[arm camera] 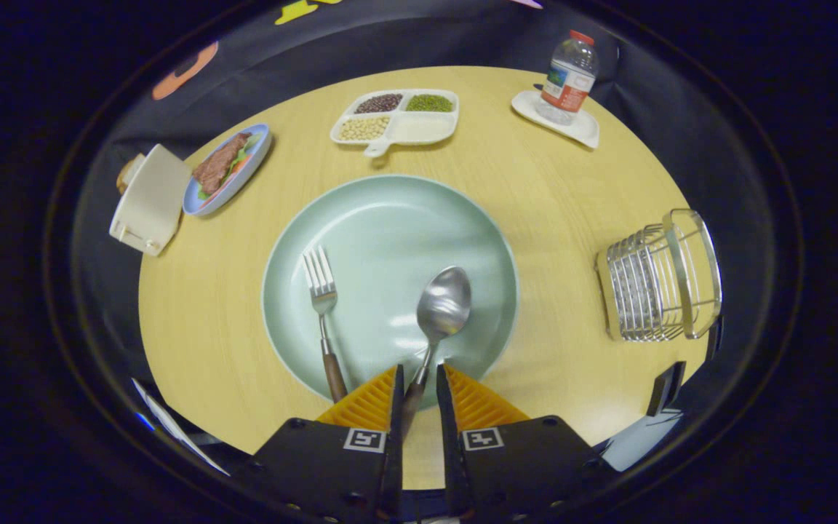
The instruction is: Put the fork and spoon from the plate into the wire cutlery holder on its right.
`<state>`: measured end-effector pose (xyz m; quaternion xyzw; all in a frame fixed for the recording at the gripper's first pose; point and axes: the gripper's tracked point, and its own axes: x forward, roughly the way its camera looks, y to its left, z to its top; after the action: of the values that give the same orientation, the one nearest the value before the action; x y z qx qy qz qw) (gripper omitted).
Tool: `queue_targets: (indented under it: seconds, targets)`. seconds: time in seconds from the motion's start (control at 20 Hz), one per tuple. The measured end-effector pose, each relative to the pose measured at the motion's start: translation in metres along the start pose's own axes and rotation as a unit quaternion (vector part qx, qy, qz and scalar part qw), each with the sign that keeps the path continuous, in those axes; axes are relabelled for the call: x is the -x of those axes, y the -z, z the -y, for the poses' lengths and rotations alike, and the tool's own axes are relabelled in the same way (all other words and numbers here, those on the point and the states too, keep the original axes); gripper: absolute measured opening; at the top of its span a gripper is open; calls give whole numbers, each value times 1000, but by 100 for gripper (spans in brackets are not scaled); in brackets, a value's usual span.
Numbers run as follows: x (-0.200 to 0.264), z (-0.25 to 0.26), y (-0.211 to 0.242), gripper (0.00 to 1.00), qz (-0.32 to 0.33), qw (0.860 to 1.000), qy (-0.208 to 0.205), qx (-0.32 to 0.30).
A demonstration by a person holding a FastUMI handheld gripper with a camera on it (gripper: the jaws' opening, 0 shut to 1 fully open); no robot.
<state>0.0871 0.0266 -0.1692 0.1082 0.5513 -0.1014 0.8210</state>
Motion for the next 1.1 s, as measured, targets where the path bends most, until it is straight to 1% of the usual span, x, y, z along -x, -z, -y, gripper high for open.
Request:
queue_targets:
  seconds: [0.1, 0.2, 0.25, 0.3, 0.35, 0.45, 0.9, 1.1]
  targets:
    - [-6, -3, -1, 18, -5, 1000, 1, -6]
    - [-11, -4, 0, 18, -9, 1000, 9, 3]
    - [-8, -4, 3, 15, -10, 1000, 15, 1]
    - [-14, -6, -4, 13, -8, 1000, 15, -3]
    - [-9, -6, -3, 6, -13, 1000, 14, -2]
    - [-14, -10, -3, 1, -10, 1000, 6, 15]
    - [4, -8, -15, 1, 8, 999, -36, 14]
    - [14, -2, -22, 1, 11, 998, -58, 2]
